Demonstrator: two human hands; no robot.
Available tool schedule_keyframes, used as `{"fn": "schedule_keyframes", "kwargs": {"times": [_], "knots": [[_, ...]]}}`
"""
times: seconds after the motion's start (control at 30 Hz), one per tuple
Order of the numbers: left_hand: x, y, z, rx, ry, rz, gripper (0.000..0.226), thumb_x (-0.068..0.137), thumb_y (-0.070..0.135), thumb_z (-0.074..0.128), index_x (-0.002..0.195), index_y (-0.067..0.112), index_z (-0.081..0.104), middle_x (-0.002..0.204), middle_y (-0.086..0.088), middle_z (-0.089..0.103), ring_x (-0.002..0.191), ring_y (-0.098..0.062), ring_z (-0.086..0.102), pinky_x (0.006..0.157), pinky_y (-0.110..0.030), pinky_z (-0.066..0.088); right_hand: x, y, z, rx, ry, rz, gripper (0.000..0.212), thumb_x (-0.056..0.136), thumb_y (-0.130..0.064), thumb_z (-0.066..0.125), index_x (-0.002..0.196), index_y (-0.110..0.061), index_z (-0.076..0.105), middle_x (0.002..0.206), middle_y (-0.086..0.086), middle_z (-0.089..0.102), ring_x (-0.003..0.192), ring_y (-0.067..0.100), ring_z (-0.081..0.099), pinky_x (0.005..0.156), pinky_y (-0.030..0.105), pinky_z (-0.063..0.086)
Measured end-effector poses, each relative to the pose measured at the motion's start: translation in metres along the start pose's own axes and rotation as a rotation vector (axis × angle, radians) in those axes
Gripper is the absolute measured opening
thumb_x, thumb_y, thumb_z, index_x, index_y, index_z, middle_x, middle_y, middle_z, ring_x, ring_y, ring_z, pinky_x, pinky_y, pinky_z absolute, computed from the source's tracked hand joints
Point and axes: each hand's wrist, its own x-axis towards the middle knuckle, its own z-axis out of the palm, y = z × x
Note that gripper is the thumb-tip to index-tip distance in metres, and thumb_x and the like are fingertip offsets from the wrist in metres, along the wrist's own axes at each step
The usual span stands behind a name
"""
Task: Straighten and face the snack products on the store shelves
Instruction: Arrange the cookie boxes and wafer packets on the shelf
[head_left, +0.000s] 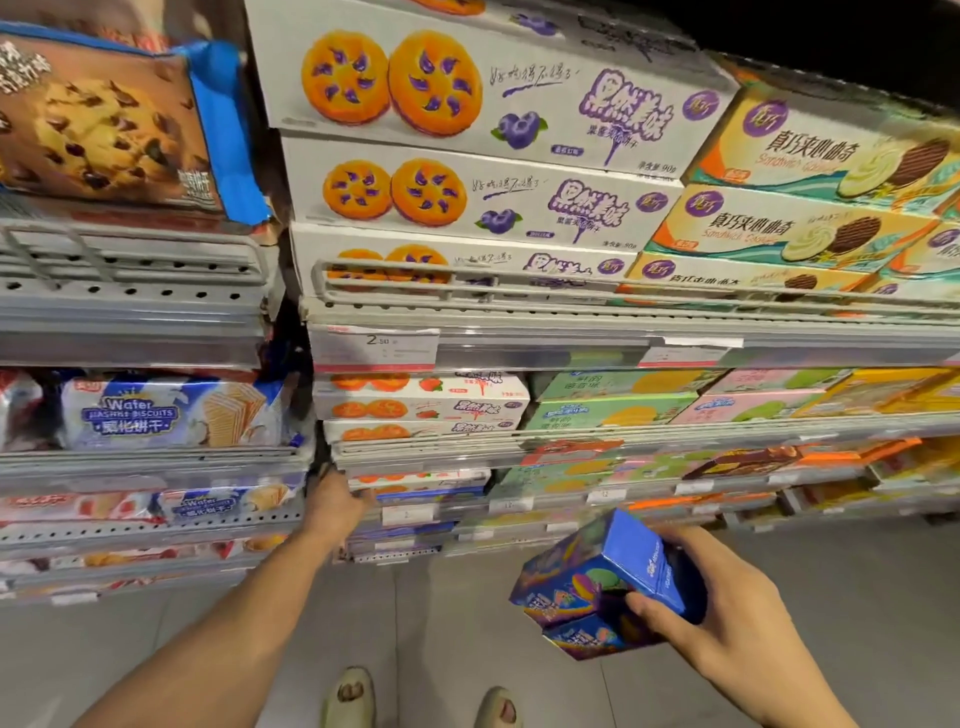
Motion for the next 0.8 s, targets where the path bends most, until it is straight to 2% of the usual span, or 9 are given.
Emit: {"fn": "schedule_keyframes", "kwargs": {"times": [0.1,0.2,0.37,0.47,0.57,0.67,0.73,0.8], "knots": [[0.006,-0.02,0.006,0.154,0.054,0.051,0.054,0.084,0.03,0.079,0.133,0.014,0.061,0.136,-0.011,0.061,0.124,-0.036,0.057,0.102,-0.047,0.049,0.003,0.0,0.003,0.002,-0.003,0.004,0.049,0.073,-0.056,0.076,0.116,-0.051,0.051,0.111,-0.031,0.062,0.094,-0.01,0.061,0.077,0.009,0.046],[-0.032,-0.004,-0.002,0.159,0.11,0.122,0.058,0.083,0.024,0.083,0.134,0.012,0.059,0.132,-0.012,0.058,0.123,-0.036,0.056,0.096,-0.042,0.05,0.008,0.0,0.004,-0.006,0.0,0.01,0.05,0.072,-0.067,0.068,0.116,-0.049,0.052,0.111,-0.032,0.061,0.092,-0.01,0.06,0.075,0.007,0.045],[-0.078,-0.018,-0.012,0.034,0.074,0.137,0.042,0.081,0.025,0.084,0.118,0.028,0.063,0.113,0.007,0.064,0.099,-0.017,0.067,0.068,-0.027,0.049,0.019,0.0,0.005,-0.013,0.018,-0.024,0.055,0.072,-0.072,0.064,0.119,-0.048,0.052,0.106,-0.035,0.061,0.092,-0.008,0.061,0.072,0.015,0.048],[-0.106,-0.02,-0.032,-0.06,0.05,0.151,0.046,0.078,0.029,0.087,0.115,0.034,0.06,0.105,0.019,0.067,0.095,-0.01,0.069,0.066,-0.018,0.05,0.026,-0.002,0.005,-0.022,0.012,-0.062,0.057,0.074,-0.075,0.061,0.122,-0.047,0.051,0.107,-0.035,0.059,0.091,-0.004,0.061,0.072,0.02,0.05],[-0.131,-0.014,-0.068,0.0,0.032,0.214,0.044,0.08,0.041,0.083,0.114,0.047,0.055,0.106,0.023,0.064,0.09,0.0,0.066,0.067,-0.012,0.048,0.033,-0.01,0.004,-0.018,-0.029,-0.101,0.054,0.074,-0.083,0.056,0.119,-0.056,0.043,0.104,-0.036,0.058,0.088,-0.004,0.06,0.068,0.02,0.049],[-0.151,-0.002,-0.112,0.006,0.038,0.242,0.049,0.082,0.04,0.083,0.12,0.056,0.056,0.107,0.018,0.068,0.087,-0.001,0.068,0.075,-0.025,0.056,0.038,-0.019,0.001,-0.013,-0.051,-0.133,0.061,0.072,-0.092,0.044,0.12,-0.056,0.042,0.105,-0.039,0.055,0.087,-0.006,0.06,0.067,0.017,0.048],[-0.168,0.013,-0.14,-0.103,0.098,0.26,0.051,0.081,0.046,0.082,0.127,0.045,0.06,0.105,0.013,0.073,0.091,-0.008,0.072,0.079,-0.036,0.059,0.042,-0.024,0.0,-0.024,-0.067,-0.158,0.066,0.07,-0.095,0.04,0.121,-0.054,0.043,0.108,-0.04,0.054,0.089,-0.01,0.058,0.067,0.012,0.046],[-0.189,0.033,-0.164,-0.243,0.17,0.296,0.052,0.08,0.048,0.08,0.126,0.033,0.061,0.105,0.007,0.076,0.092,-0.012,0.074,0.077,-0.036,0.061,0.044,-0.03,-0.001,-0.034,-0.092,-0.183,0.067,0.069,-0.096,0.039,0.121,-0.055,0.043,0.109,-0.04,0.053,0.091,-0.015,0.056,0.068,0.011,0.044]]}}
